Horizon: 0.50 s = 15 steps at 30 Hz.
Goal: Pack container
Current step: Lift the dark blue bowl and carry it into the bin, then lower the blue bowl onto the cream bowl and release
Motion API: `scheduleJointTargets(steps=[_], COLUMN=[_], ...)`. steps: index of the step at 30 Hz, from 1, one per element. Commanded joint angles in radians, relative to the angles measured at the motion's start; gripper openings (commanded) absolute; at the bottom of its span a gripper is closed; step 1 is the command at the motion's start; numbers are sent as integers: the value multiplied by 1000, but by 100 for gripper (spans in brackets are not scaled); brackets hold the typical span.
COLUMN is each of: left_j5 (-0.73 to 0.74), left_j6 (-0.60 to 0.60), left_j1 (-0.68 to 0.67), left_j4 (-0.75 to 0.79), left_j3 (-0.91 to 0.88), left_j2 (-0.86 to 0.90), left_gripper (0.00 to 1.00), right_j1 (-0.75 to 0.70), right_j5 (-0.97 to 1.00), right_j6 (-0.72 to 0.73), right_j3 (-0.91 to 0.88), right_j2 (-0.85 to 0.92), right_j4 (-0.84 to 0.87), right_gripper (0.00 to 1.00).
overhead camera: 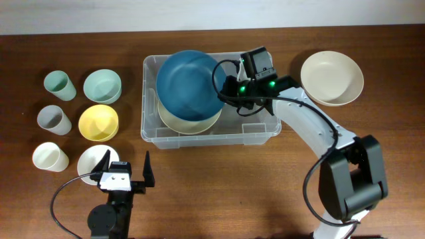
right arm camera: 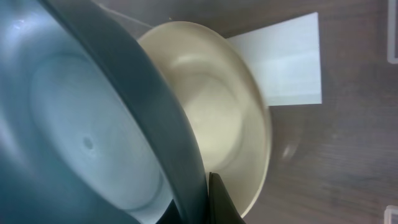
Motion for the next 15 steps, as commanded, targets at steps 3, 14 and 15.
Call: scheduleJointTargets(steps=[3,14,15], left_j5=[-3,-3,-3], left_j6=[-6,-6,-6], left_j1=[6,6,6], left_j4=[-8,-8,-8], left_j3=[-3,-3,-3], left_j2=[-7,-7,-7], left_gripper=[99,99,99], right_j1=[5,7,8], right_j5=[12,12,11], right_j6=[9,9,9], right_j3=[5,5,5], right_j2=[35,54,58], right_j4=[10,10,10], right_gripper=[4,8,8])
